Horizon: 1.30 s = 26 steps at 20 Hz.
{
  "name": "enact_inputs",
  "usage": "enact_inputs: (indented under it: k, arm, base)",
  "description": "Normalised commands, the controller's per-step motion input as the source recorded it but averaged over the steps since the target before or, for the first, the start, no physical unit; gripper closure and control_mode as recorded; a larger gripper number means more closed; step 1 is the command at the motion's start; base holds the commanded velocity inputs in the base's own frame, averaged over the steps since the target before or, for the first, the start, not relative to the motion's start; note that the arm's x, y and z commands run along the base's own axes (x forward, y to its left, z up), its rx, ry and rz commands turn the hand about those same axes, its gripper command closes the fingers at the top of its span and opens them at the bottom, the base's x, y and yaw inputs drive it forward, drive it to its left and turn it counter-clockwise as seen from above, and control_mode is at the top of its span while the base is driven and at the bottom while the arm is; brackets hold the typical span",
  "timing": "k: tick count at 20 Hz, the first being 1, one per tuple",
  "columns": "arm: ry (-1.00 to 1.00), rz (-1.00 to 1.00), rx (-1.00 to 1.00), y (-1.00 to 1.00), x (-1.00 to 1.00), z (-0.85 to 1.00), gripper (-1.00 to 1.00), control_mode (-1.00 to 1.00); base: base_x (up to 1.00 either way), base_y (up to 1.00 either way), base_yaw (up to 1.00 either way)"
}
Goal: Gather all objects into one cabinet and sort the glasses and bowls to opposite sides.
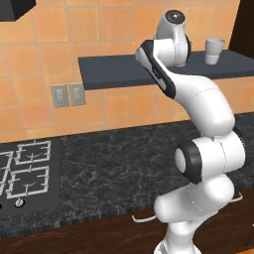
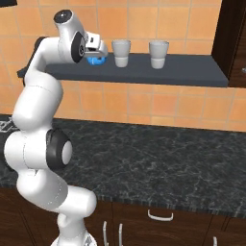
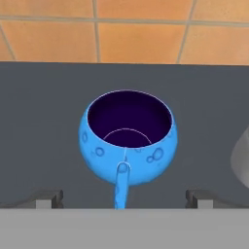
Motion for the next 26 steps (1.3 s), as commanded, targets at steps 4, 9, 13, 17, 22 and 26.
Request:
enact_inputs:
  k: [4, 9, 13, 17, 22, 26]
  arm:
    - [0.0, 0.0, 0.0, 0.0, 0.22, -0.27, -1.0, -1.0]
    - [0.0, 0.0, 0.0, 0.0, 0.09, -0.16, -1.0, -1.0]
    - [0.0, 0.0, -0.03, 0.11, 0.18, -0.23, 1.0, -1.0]
    - [0.0, -0.01, -0.01, 0.05, 0.31, -0.15, 1.0, -1.0]
    - [0.0, -0.03, 0.0, 0.0, 0.35, -0.09, 1.0, -1.0]
    - [0.0, -0.06, 0.0, 0.0, 0.36, -0.06, 1.0, -1.0]
  base:
    - [0.0, 0.0, 0.0]
    - [0.0, 0.0, 0.0]
    - [0.0, 0.0, 0.0]
    - [0.0, 0.0, 0.0]
    - [0.0, 0.0, 0.0]
    - [0.0, 0.0, 0.0]
